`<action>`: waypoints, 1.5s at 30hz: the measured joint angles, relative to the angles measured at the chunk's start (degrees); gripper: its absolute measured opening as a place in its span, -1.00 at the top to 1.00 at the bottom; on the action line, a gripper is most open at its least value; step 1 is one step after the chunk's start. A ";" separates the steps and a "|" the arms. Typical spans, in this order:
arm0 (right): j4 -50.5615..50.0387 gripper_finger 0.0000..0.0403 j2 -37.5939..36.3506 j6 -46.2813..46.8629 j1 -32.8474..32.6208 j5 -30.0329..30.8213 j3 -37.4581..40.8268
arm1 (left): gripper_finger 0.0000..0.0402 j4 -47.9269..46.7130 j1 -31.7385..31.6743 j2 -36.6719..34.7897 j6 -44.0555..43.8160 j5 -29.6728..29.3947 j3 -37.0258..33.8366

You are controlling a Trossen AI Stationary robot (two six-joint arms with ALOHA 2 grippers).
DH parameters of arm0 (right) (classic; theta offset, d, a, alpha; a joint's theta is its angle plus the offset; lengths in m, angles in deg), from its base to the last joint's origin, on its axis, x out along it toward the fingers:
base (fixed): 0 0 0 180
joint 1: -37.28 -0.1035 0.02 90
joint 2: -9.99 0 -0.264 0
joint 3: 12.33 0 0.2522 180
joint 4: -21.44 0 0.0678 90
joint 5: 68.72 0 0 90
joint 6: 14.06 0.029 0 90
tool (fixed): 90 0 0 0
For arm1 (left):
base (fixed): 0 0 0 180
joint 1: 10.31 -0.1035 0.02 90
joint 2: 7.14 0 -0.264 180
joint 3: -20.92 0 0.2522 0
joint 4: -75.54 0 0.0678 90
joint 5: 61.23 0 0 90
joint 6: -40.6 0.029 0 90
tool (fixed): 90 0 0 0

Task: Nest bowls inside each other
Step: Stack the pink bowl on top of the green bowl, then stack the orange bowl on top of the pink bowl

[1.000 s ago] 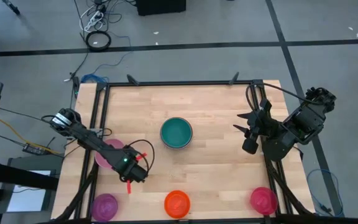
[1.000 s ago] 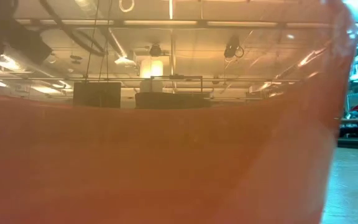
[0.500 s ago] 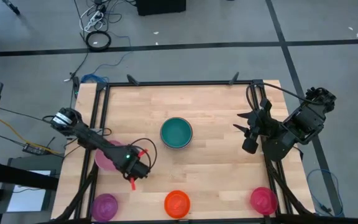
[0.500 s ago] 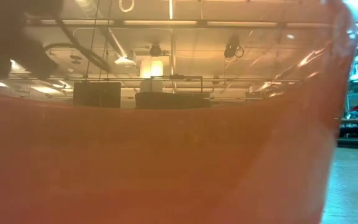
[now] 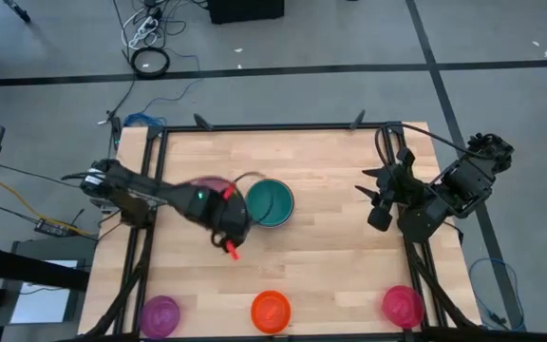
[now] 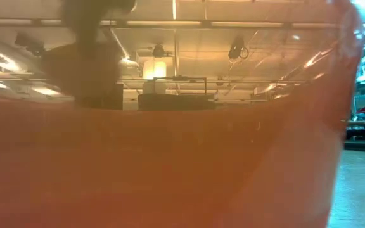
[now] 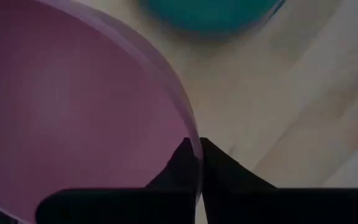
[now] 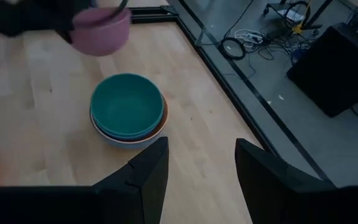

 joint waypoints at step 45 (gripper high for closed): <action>0.08 0.15 0.00 -1.38 -0.02 -1.25 0.00 | 0.02 -7.25 -1.23 23.55 19.75 9.82 34.83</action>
